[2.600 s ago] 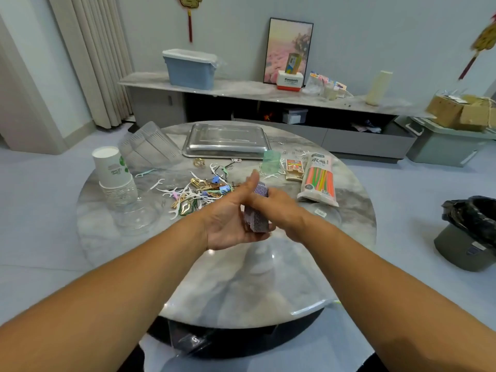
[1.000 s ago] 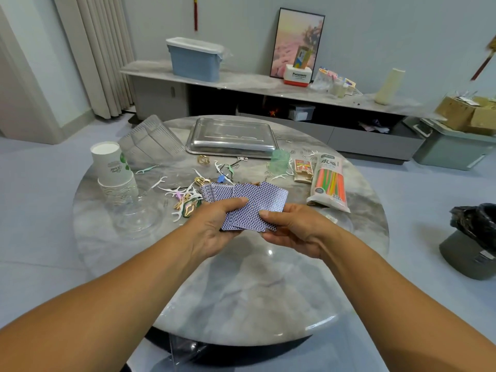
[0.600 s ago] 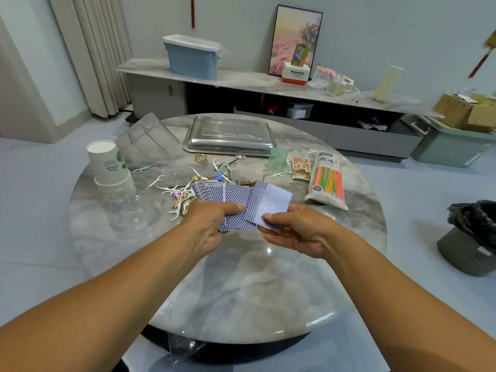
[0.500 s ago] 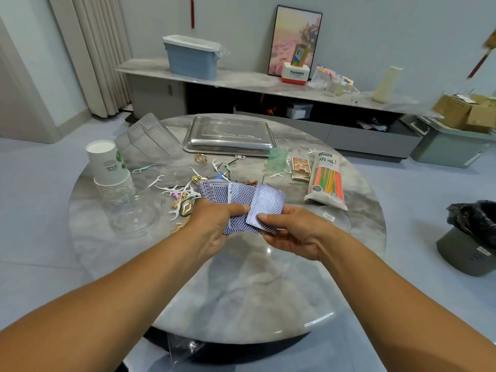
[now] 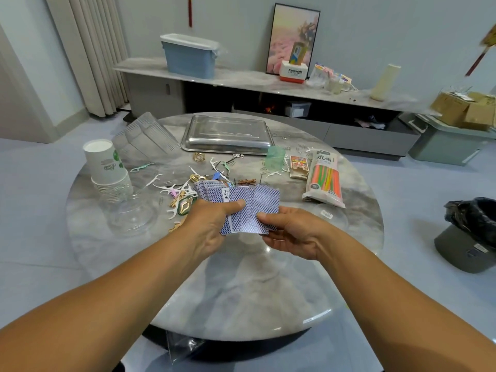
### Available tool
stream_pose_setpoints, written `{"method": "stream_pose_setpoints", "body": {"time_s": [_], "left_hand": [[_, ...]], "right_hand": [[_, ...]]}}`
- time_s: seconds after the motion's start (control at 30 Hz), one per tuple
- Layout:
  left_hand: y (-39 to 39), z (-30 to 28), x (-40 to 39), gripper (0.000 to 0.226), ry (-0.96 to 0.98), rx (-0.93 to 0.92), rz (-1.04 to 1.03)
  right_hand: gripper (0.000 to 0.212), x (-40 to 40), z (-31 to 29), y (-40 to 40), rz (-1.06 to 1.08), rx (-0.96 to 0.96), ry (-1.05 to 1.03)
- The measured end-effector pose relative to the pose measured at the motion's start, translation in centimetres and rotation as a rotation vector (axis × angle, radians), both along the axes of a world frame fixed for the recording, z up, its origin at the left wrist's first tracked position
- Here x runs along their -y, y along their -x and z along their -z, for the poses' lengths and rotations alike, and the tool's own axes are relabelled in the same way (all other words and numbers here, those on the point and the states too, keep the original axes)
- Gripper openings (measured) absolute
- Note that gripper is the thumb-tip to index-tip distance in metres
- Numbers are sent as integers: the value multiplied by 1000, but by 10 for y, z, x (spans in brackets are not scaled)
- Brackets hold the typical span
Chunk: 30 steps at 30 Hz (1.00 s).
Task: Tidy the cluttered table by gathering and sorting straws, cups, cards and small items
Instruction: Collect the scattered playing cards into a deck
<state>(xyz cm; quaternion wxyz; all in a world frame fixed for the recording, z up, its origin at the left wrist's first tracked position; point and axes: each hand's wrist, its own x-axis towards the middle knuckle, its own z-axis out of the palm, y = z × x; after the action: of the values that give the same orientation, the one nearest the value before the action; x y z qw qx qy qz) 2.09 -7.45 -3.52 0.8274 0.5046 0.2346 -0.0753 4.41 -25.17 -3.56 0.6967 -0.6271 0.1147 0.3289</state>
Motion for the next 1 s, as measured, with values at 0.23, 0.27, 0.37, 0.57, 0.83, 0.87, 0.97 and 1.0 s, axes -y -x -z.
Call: {"method": "stream_pose_setpoints", "body": {"time_s": [0.23, 0.27, 0.37, 0.57, 0.83, 0.87, 0.97, 1.0], "left_hand": [[-4, 3, 3, 19, 34, -16, -122], [-6, 4, 1, 22, 11, -39, -146], [-12, 6, -12, 27, -25, -73, -204], [-13, 5, -18, 30, 11, -73, -148], [-3, 4, -1, 24, 69, -23, -18], [-2, 4, -2, 23, 89, -27, -13], [-2, 1, -8, 14, 199, -46, -27], [-3, 1, -11, 16, 217, -55, -46]], "right_hand": [[9, -3, 4, -3, 95, -60, -57], [9, -1, 6, -5, 126, -80, -24], [16, 9, 18, -7, 137, -34, 354], [59, 22, 45, 2, -150, 390, 1332], [12, -28, 9, 11, -73, 534, 224], [9, -31, 7, 11, 1, 554, 213], [19, -21, 1, 2, 296, 723, 516], [24, -11, 1, -2, 277, 817, 795]]}}
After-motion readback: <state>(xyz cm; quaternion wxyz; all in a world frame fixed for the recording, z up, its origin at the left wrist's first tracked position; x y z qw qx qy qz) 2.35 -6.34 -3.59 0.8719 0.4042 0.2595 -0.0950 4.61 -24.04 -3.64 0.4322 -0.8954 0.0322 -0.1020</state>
